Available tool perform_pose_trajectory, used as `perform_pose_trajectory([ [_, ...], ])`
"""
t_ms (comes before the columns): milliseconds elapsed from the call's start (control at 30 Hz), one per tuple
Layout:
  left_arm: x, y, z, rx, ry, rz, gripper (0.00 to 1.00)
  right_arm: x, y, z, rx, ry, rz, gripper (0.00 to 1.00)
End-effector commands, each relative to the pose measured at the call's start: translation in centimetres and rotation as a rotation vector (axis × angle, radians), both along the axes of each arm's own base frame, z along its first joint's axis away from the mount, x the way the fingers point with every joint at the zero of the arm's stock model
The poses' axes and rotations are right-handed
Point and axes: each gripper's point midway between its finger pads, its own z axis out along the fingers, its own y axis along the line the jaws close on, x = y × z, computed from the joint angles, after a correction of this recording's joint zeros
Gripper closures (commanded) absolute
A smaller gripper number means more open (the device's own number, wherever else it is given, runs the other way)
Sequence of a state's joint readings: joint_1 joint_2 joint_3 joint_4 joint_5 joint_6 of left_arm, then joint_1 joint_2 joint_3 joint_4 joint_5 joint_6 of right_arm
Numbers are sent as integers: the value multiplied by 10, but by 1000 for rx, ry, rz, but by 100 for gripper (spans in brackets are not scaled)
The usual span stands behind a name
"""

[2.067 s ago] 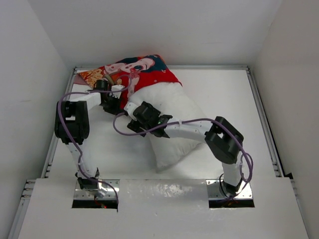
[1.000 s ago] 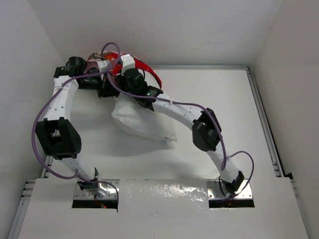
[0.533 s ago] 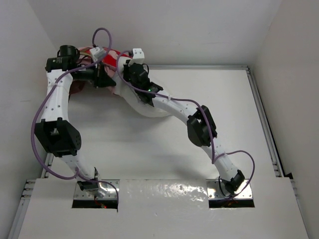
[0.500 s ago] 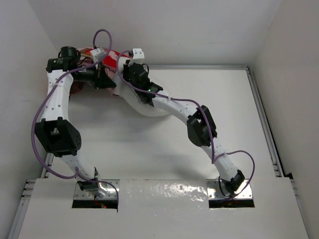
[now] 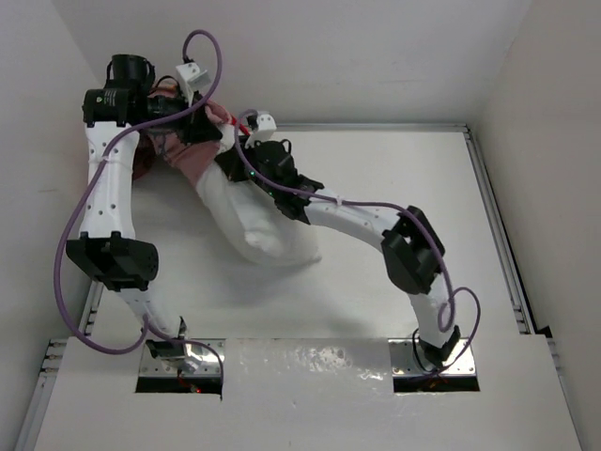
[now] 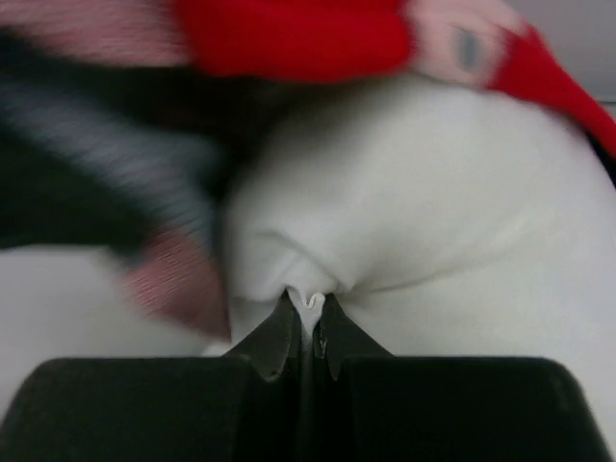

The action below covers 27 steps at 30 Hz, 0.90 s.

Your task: Put the pillow into the pillowcase

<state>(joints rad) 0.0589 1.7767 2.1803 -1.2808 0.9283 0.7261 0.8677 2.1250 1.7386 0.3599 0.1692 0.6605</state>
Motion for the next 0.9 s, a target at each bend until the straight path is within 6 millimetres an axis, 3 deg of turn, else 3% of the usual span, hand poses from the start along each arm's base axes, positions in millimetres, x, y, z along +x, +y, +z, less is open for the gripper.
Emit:
perform_pose_trajectory([
  [0, -24, -55, 60, -167, -122, -184, 100, -78, 0, 137, 330, -149, 221, 100],
  [33, -23, -65, 55, -172, -100, -202, 100, -85, -16, 156, 353, -171, 203, 100],
  [67, -21, -71, 48, -172, -80, -212, 100, -85, -25, 139, 338, -144, 186, 100],
  [133, -20, -90, 29, -179, -32, -253, 100, -85, -41, 137, 361, -114, 172, 100],
  [167, -16, -98, 17, -180, 4, -264, 100, -74, -61, 140, 382, -94, 129, 100],
  [200, -14, -105, 8, -173, 22, -274, 100, -66, -73, 109, 366, -27, 104, 100],
  [233, -12, -121, -13, -158, 66, -303, 100, -61, -83, 97, 432, 73, 93, 100],
  [267, -13, -131, -25, -142, 88, -323, 100, -44, -109, 95, 482, 95, 77, 100],
  [300, -20, -147, -40, -111, 109, -363, 100, -39, -125, 53, 507, 217, 50, 100],
  [333, -16, -156, -62, -90, 156, -378, 100, -22, -153, 38, 526, 240, 0, 100],
  [367, -17, -164, -76, -70, 184, -391, 100, -29, -171, -5, 495, 320, -30, 100],
  [400, -20, -175, -92, -38, 211, -405, 100, -29, -187, -22, 464, 331, -60, 100],
  [433, -17, -181, -116, -16, 266, -407, 100, -32, -213, -60, 398, 394, -127, 100],
  [500, -19, -191, -140, 19, 334, -400, 100, -37, -238, -93, 251, 397, -166, 100],
  [533, -19, -195, -157, 33, 378, -396, 91, -42, -255, -120, 161, 464, -206, 88],
  [567, -20, -197, -162, 39, 394, -396, 82, -46, -266, -127, 99, 464, -219, 74],
  [600, -23, -198, -163, 43, 403, -402, 65, -48, -277, -137, 0, 443, -225, 58],
  [633, -24, -197, -161, 46, 392, -410, 57, -53, -292, -151, -69, 493, -248, 33],
  [667, -24, -195, -154, 52, 369, -411, 52, -54, -300, -153, -113, 495, -253, 24],
  [733, -23, -192, -136, 60, 314, -413, 22, -59, -324, -165, -208, 539, -286, 15],
  [833, -14, -182, -105, 110, 204, -385, 15, -58, -344, -165, -293, 556, -312, 8],
  [867, -11, -178, -96, 128, 173, -366, 15, -50, -347, -154, -316, 527, -325, 7],
])
